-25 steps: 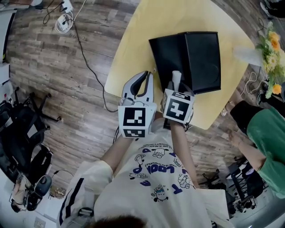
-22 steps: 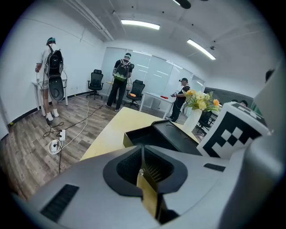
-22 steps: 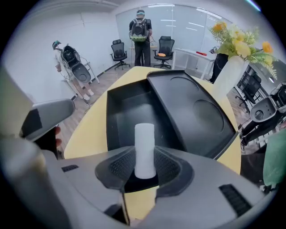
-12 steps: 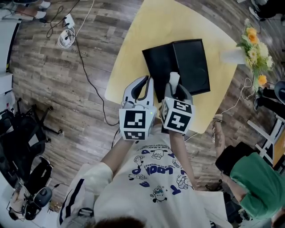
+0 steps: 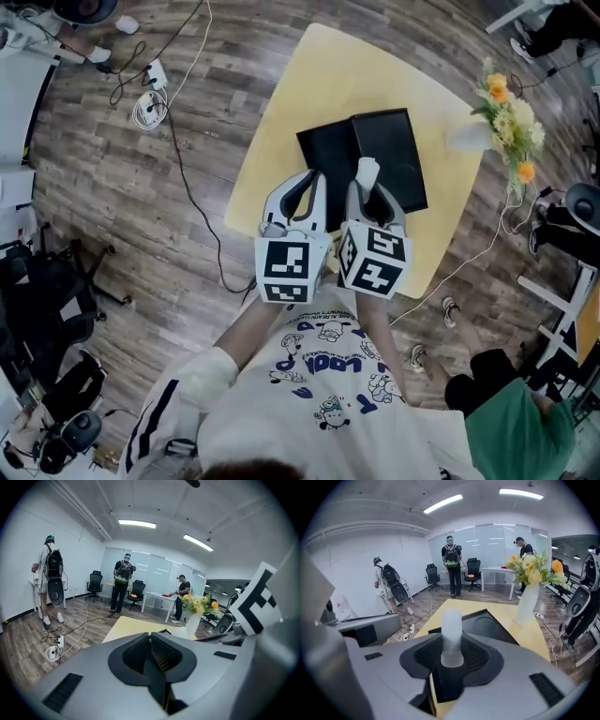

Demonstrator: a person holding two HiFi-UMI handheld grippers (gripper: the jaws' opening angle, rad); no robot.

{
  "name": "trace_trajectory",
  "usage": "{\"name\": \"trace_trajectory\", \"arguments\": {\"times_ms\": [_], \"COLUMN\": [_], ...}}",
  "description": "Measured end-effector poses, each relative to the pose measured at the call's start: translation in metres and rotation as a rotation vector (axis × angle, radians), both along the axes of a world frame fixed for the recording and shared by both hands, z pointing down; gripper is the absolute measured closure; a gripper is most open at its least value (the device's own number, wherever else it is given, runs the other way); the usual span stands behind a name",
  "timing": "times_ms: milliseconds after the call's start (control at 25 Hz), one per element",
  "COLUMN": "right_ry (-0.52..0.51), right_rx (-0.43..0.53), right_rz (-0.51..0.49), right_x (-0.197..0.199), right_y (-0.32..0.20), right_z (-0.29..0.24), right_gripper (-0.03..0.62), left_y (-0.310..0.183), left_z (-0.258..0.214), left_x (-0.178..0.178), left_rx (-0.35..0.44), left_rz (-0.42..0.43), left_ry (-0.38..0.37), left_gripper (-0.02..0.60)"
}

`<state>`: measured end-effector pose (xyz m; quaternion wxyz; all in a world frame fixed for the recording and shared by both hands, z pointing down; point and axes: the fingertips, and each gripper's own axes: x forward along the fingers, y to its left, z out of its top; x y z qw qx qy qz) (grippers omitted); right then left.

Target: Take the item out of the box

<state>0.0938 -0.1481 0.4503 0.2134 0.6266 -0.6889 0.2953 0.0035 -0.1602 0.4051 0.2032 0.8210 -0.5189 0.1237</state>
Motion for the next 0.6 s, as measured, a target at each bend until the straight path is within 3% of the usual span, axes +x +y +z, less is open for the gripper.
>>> {"name": "trace_trajectory", "arguments": {"times_ms": [600], "right_ry": [-0.016], "right_rx": [0.296], "right_rz": [-0.031], "right_x": [-0.007], "right_y": [-0.021], "right_z": [-0.080], "right_gripper": [0.453], "left_y": [-0.012], "left_z": [-0.058], "left_x": [-0.002], "left_rx": [0.152], "left_rz": [-0.012], "left_ry": [0.008], "left_gripper": [0.552]}}
